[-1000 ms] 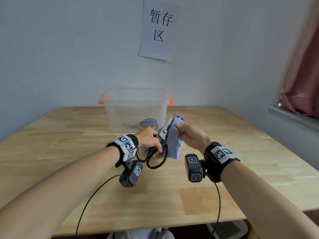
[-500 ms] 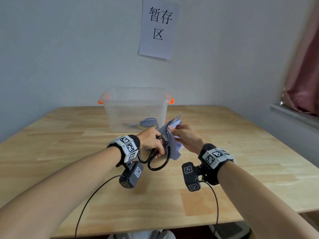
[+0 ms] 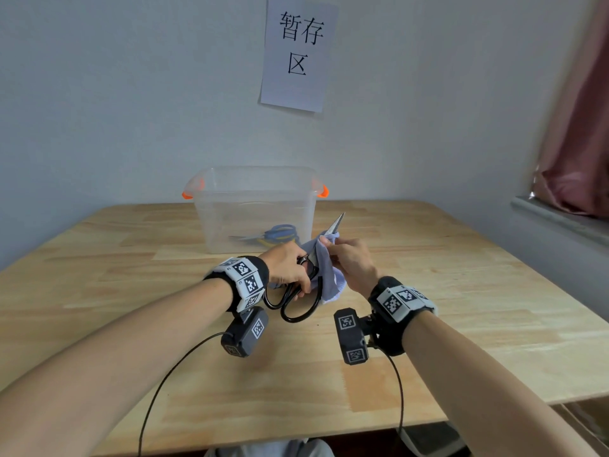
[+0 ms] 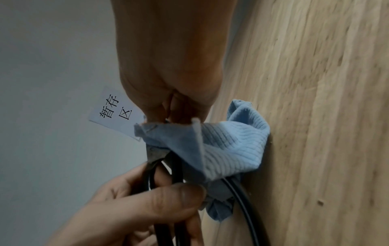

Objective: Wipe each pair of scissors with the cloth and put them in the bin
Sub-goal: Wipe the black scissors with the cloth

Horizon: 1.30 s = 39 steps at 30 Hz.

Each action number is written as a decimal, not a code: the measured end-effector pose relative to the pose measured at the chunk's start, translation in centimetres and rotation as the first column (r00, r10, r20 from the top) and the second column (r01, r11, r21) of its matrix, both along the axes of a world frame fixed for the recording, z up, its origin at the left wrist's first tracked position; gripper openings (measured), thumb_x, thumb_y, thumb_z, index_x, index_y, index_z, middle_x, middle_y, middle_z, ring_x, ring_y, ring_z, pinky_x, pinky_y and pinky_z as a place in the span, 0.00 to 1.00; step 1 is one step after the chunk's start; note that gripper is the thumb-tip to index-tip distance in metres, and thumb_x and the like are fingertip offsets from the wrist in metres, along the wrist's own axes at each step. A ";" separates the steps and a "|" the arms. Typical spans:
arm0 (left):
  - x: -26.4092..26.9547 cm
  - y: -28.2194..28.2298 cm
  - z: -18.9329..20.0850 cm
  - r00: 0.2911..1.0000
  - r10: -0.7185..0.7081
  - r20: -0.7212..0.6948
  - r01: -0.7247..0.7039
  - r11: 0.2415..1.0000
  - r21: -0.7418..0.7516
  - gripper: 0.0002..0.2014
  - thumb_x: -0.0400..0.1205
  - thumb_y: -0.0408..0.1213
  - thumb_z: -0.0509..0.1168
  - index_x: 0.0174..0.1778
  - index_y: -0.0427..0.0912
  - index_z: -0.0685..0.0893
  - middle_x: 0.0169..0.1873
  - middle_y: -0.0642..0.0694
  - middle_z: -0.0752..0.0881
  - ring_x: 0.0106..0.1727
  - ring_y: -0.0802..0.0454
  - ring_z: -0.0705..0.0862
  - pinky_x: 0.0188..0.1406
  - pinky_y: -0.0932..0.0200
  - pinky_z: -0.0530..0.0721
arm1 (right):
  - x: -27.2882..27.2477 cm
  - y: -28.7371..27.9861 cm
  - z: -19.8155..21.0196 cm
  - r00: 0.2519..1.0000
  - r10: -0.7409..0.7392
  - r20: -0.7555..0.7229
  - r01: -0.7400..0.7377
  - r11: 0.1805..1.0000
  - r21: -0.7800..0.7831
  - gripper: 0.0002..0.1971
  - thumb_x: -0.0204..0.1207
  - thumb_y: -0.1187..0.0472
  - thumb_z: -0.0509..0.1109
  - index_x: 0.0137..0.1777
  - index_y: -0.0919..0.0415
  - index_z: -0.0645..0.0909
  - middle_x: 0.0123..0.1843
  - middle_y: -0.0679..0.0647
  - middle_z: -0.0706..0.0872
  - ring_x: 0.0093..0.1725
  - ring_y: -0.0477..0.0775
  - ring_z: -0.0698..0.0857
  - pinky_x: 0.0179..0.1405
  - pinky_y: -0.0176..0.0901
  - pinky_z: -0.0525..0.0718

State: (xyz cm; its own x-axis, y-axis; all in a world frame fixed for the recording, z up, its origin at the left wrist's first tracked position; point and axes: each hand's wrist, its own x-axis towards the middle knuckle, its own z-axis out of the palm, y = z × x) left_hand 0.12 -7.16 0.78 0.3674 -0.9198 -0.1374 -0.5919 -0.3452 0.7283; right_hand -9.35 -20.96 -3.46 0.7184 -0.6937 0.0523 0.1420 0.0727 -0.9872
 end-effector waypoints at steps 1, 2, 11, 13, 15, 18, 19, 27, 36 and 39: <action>0.0 0.0 0.1 1.000 -0.004 0.006 0.004 1.000 0.005 0.13 0.68 0.19 0.76 0.30 0.35 0.78 0.28 0.32 0.87 0.29 0.37 0.86 0.35 0.45 0.87 | 0.2 0.0 0.1 1.000 -0.021 -0.004 0.021 1.000 0.006 0.10 0.80 0.64 0.74 0.42 0.73 0.85 0.36 0.64 0.88 0.38 0.60 0.88 0.43 0.50 0.89; 0.0 0.0 0.3 1.000 -0.006 0.012 0.006 1.000 0.009 0.13 0.68 0.19 0.76 0.30 0.35 0.78 0.29 0.31 0.87 0.30 0.37 0.86 0.36 0.44 0.87 | 0.3 0.0 0.1 0.999 -0.041 -0.002 0.041 0.999 0.022 0.11 0.80 0.63 0.74 0.40 0.72 0.85 0.36 0.64 0.87 0.38 0.61 0.87 0.45 0.52 0.88; 0.1 -0.2 0.3 0.994 0.012 0.110 -0.017 0.999 0.045 0.12 0.68 0.24 0.77 0.43 0.21 0.85 0.34 0.31 0.91 0.34 0.36 0.89 0.43 0.36 0.90 | 2.2 0.3 0.4 0.977 -0.207 -0.048 0.212 0.962 0.171 0.14 0.81 0.63 0.74 0.33 0.67 0.82 0.34 0.59 0.84 0.36 0.54 0.84 0.44 0.47 0.84; 0.1 -0.1 0.4 0.992 0.004 0.129 -0.009 0.999 0.041 0.09 0.69 0.24 0.77 0.39 0.24 0.85 0.32 0.34 0.91 0.32 0.40 0.88 0.42 0.39 0.90 | 2.6 0.3 0.5 0.971 -0.236 -0.048 0.241 0.950 0.198 0.15 0.81 0.64 0.74 0.32 0.66 0.81 0.33 0.58 0.84 0.34 0.53 0.84 0.43 0.48 0.84; 0.2 -0.1 0.5 0.988 -0.007 0.152 0.000 0.999 0.044 0.07 0.69 0.24 0.77 0.33 0.32 0.84 0.28 0.38 0.90 0.29 0.44 0.87 0.40 0.46 0.89 | 2.7 0.4 0.8 0.970 -0.241 -0.029 0.241 0.942 0.235 0.15 0.81 0.65 0.73 0.32 0.67 0.81 0.33 0.58 0.84 0.34 0.54 0.84 0.41 0.47 0.83; 0.2 -0.1 0.5 0.982 -0.003 0.191 -0.005 0.999 0.042 0.09 0.69 0.26 0.77 0.30 0.37 0.83 0.27 0.41 0.90 0.26 0.49 0.87 0.36 0.53 0.85 | 2.8 0.5 1.3 0.969 -0.249 0.001 0.240 0.935 0.262 0.14 0.82 0.68 0.71 0.33 0.67 0.80 0.34 0.58 0.83 0.34 0.53 0.83 0.34 0.43 0.83; 0.2 -0.2 0.5 0.979 0.003 0.204 -0.011 0.999 0.039 0.09 0.69 0.26 0.77 0.30 0.38 0.83 0.27 0.42 0.90 0.26 0.50 0.87 0.34 0.56 0.84 | 2.9 0.4 1.5 0.968 -0.252 0.004 0.242 0.932 0.269 0.14 0.82 0.68 0.70 0.33 0.67 0.79 0.34 0.58 0.82 0.33 0.53 0.82 0.32 0.42 0.83; 0.1 0.0 0.1 0.959 0.042 0.280 -0.055 0.998 0.040 0.09 0.68 0.30 0.79 0.34 0.37 0.84 0.22 0.49 0.84 0.13 0.63 0.75 0.14 0.71 0.69 | 3.8 0.4 1.4 0.961 -0.277 0.023 0.256 0.912 0.322 0.15 0.82 0.72 0.68 0.32 0.67 0.78 0.31 0.57 0.81 0.29 0.55 0.82 0.30 0.45 0.82; 0.4 0.5 -0.1 0.942 0.035 0.333 -0.060 0.996 0.066 0.09 0.65 0.31 0.79 0.33 0.36 0.85 0.26 0.45 0.86 0.22 0.55 0.79 0.27 0.61 0.76 | 4.5 0.2 1.7 0.956 -0.292 -0.012 0.278 0.895 0.349 0.15 0.82 0.67 0.71 0.33 0.65 0.78 0.34 0.58 0.82 0.35 0.56 0.82 0.51 0.52 0.83; 0.4 0.6 -0.3 0.933 0.034 0.359 -0.063 0.996 0.068 0.12 0.64 0.32 0.81 0.30 0.40 0.82 0.30 0.45 0.85 0.32 0.49 0.80 0.32 0.56 0.77 | 4.6 0.0 1.6 0.955 -0.297 0.007 0.273 0.886 0.375 0.14 0.83 0.68 0.70 0.34 0.65 0.78 0.35 0.58 0.81 0.36 0.54 0.82 0.53 0.49 0.80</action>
